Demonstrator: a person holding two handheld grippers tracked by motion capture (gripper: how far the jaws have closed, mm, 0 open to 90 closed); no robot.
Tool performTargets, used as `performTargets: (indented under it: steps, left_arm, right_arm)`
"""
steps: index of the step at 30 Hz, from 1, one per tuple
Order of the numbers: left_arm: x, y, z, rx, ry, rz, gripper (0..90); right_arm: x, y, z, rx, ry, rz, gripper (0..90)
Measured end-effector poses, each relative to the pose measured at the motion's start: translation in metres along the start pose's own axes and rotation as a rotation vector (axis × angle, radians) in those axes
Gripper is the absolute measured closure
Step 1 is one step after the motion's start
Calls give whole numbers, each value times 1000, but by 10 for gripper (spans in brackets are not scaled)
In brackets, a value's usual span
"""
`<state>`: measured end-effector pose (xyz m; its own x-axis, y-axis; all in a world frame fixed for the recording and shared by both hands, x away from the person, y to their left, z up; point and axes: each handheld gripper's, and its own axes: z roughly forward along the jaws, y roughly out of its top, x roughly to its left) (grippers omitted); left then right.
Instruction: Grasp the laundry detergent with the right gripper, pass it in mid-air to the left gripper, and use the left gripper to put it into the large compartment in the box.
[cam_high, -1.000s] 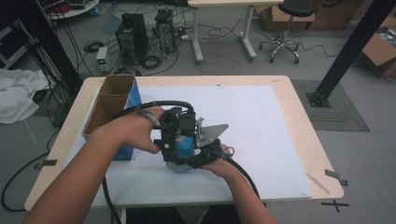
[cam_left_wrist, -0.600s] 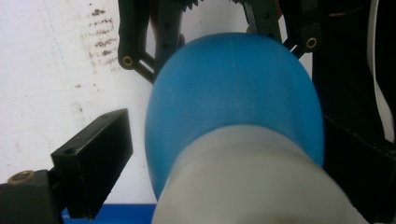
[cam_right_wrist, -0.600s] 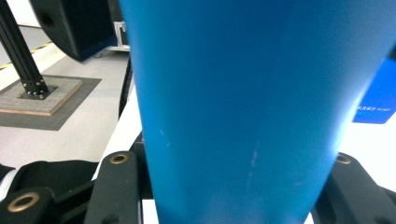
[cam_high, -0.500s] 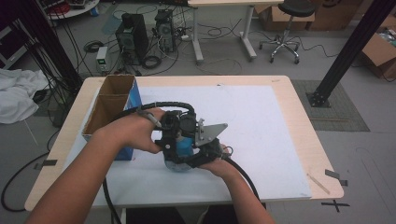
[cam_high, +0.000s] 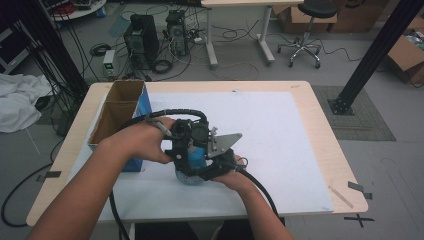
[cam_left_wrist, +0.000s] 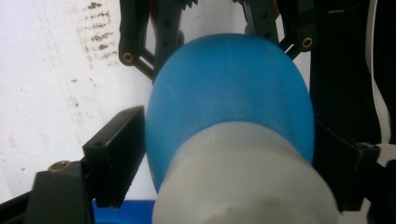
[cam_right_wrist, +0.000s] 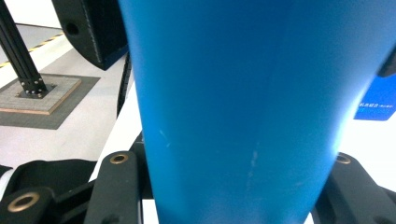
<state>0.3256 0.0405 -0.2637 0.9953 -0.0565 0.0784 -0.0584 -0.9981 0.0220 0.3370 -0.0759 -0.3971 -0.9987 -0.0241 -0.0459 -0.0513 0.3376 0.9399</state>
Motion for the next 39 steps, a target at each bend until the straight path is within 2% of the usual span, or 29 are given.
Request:
performTargets:
  steps: [7, 24, 33, 39]
  left_arm:
    - [0, 1, 1, 4, -5, -1, 264]
    - [-2, 1, 1, 13, 31, -7, 364]
    - [-5, 3, 1, 33, 34, -10, 380]
    - [-6, 4, 1, 39, 45, 0, 383]
  right_arm:
    - [0, 0, 0, 0, 0, 4, 464]
    - [-1, 0, 0, -8, -5, 6, 465]
    - [1, 1, 0, -3, -12, -2, 466]
    - [4, 2, -1, 8, -35, -13, 447]
